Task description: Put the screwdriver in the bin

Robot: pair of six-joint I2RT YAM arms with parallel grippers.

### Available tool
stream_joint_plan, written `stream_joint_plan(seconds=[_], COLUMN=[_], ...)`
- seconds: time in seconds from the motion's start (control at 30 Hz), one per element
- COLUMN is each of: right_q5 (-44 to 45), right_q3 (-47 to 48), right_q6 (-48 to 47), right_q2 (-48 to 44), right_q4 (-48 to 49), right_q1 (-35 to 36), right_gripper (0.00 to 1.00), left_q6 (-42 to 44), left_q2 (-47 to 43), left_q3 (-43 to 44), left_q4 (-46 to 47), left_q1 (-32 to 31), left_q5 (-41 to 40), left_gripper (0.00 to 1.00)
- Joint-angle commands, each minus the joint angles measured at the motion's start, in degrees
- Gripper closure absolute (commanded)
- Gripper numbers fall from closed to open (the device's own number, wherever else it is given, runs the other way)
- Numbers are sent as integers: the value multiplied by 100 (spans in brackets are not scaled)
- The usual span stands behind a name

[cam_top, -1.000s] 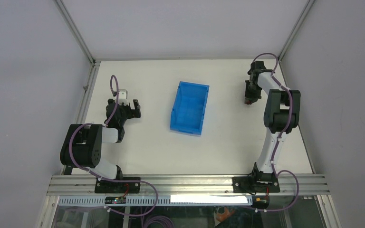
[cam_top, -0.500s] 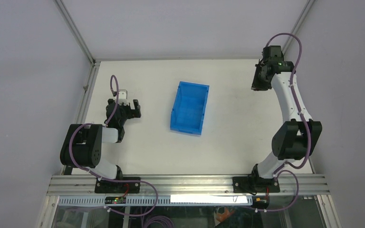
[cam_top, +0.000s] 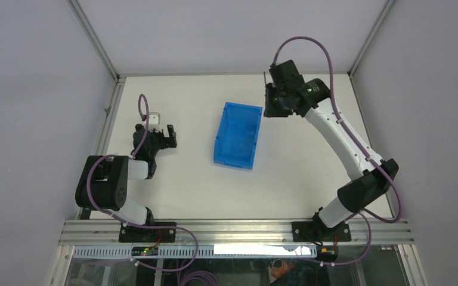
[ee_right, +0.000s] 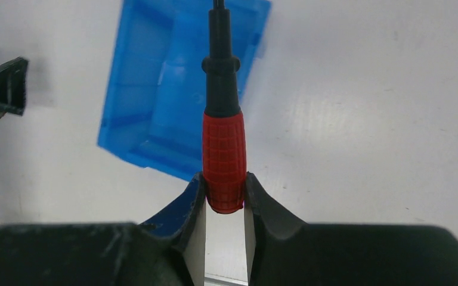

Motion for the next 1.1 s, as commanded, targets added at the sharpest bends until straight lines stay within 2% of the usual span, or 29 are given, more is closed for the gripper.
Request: stream_joint_plan(seconds=[0.0,0.23,0.47,0.6,0.7,1.07], right_q5=[321,752,983,728,691,901], right_q3=[576,479,-585,-1274,-1494,-1446], right_q6=[375,736,1218,1278,1361,1698], right_q2=[289,1055,1285,1296,1529,2405], right_q4=[131,734,1662,2335,2486,2358], right_q1=[803,1508,1878,1917,1917,1830], right_gripper=[100,99,95,93,91,67], left_q6=[-106,-106,-106,-106,-106,-106], left_q2=[-196,-199,-197,-198,-203,-198], left_q3=[-11,-11,-11,-11,-11,-11], left_q4=[157,157,157,157,157,157], left_q1=[-68,-69,-63,-68,-62,-63], left_q5=[50,46,50,47,50,50], left_gripper=[1,1,1,1,1,1])
